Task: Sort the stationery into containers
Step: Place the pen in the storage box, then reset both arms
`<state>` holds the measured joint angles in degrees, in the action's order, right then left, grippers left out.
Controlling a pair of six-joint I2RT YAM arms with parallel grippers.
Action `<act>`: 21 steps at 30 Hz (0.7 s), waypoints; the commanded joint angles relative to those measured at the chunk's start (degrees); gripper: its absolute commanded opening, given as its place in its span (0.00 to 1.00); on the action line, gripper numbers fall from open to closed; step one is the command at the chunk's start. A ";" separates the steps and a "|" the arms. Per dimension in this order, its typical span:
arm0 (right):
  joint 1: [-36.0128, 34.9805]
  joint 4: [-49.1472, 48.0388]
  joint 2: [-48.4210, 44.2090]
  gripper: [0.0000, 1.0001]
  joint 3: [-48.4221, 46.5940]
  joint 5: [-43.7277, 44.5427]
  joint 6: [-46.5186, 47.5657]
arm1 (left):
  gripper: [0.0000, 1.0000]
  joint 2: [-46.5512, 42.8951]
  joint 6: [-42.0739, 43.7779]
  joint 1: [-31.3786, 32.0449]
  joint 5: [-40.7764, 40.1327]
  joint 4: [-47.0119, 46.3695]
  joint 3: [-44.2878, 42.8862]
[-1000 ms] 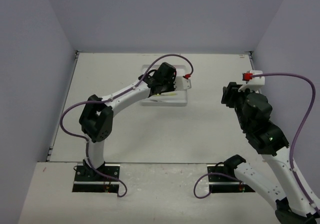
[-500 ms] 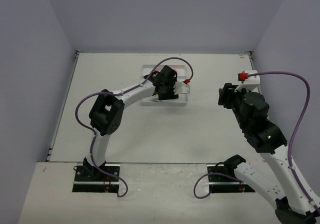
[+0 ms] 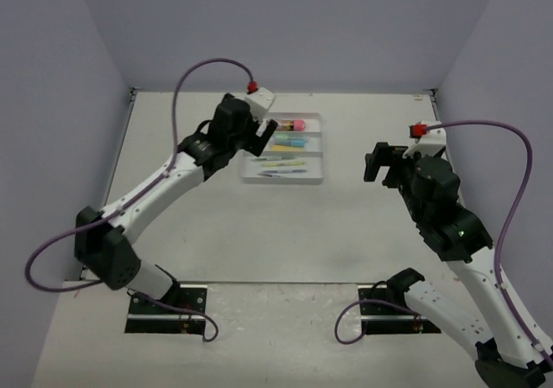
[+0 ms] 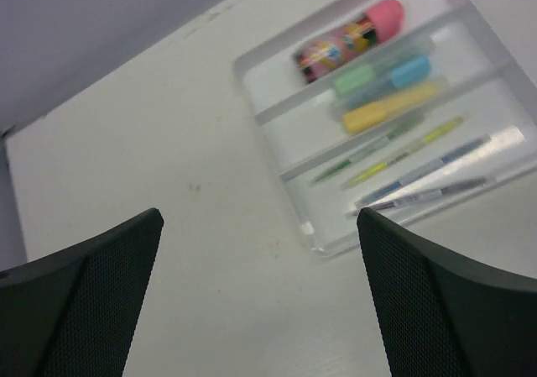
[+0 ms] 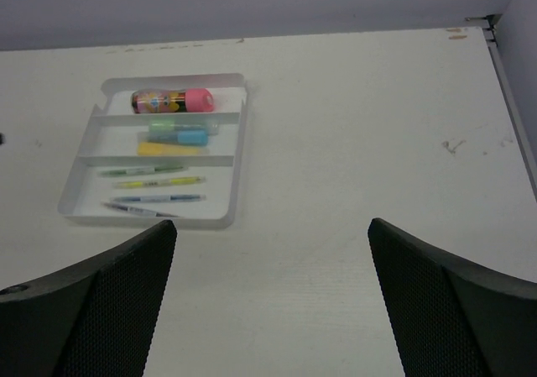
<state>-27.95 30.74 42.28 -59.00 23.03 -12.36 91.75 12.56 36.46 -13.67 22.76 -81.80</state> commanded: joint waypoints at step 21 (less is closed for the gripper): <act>0.17 9.09 -9.44 0.99 6.74 2.92 -9.45 | 1.00 -52.64 -35.42 -2.80 -32.46 7.34 38.24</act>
<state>-27.94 40.79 32.69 -52.61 26.27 -21.61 39.83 -20.08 33.52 -42.10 30.95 -45.71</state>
